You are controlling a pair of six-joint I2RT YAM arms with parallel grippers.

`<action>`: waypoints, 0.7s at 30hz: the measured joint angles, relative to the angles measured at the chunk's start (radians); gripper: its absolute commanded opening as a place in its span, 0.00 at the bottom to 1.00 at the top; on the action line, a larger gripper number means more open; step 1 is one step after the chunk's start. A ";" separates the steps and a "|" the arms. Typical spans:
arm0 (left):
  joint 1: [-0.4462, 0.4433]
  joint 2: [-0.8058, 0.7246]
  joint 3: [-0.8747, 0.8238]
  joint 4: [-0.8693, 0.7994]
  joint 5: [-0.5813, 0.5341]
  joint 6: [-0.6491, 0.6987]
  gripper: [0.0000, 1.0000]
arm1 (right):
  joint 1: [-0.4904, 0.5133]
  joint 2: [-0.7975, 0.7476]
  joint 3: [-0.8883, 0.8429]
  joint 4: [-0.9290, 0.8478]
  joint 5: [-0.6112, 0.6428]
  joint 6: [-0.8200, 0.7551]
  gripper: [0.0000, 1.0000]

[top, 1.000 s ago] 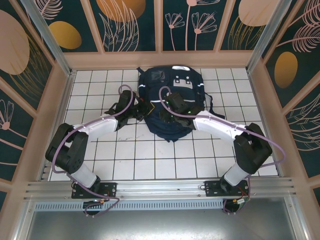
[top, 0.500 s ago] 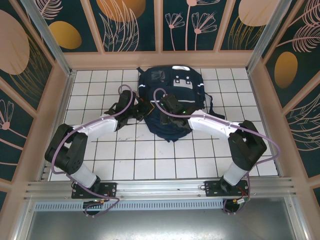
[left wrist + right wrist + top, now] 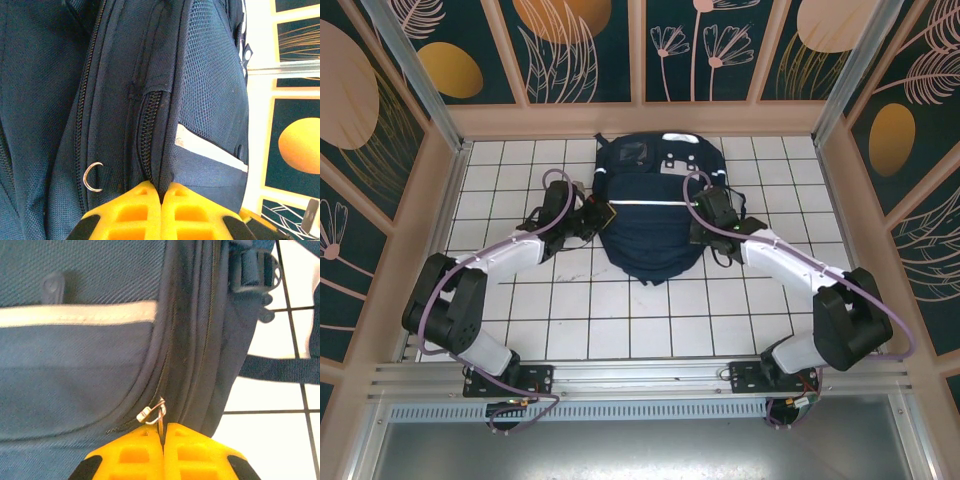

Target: Pack the student bag

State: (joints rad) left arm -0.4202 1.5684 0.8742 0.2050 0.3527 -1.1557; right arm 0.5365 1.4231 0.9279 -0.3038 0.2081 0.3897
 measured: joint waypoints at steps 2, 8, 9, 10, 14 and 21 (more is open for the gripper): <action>0.012 0.000 0.000 -0.001 0.022 0.028 0.00 | -0.016 0.005 0.009 0.011 -0.019 -0.039 0.02; 0.057 0.000 0.012 -0.032 0.061 0.117 0.00 | -0.076 0.128 0.110 0.004 -0.102 -0.299 0.00; 0.062 0.000 0.015 -0.038 0.063 0.131 0.00 | -0.085 0.154 0.133 0.000 -0.111 -0.338 0.00; 0.066 0.000 0.018 -0.043 0.064 0.144 0.00 | -0.096 0.179 0.158 -0.003 -0.124 -0.373 0.00; 0.070 0.000 0.027 -0.063 0.069 0.199 0.00 | -0.152 0.251 0.255 -0.007 -0.201 -0.508 0.00; 0.074 0.001 0.034 -0.100 0.065 0.286 0.00 | -0.195 0.325 0.384 -0.061 -0.309 -0.696 0.00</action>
State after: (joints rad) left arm -0.3466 1.5692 0.9081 0.1051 0.4179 -0.8696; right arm 0.3412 1.7485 1.3121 -0.3649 -0.1005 -0.3065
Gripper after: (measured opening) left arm 0.050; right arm 0.055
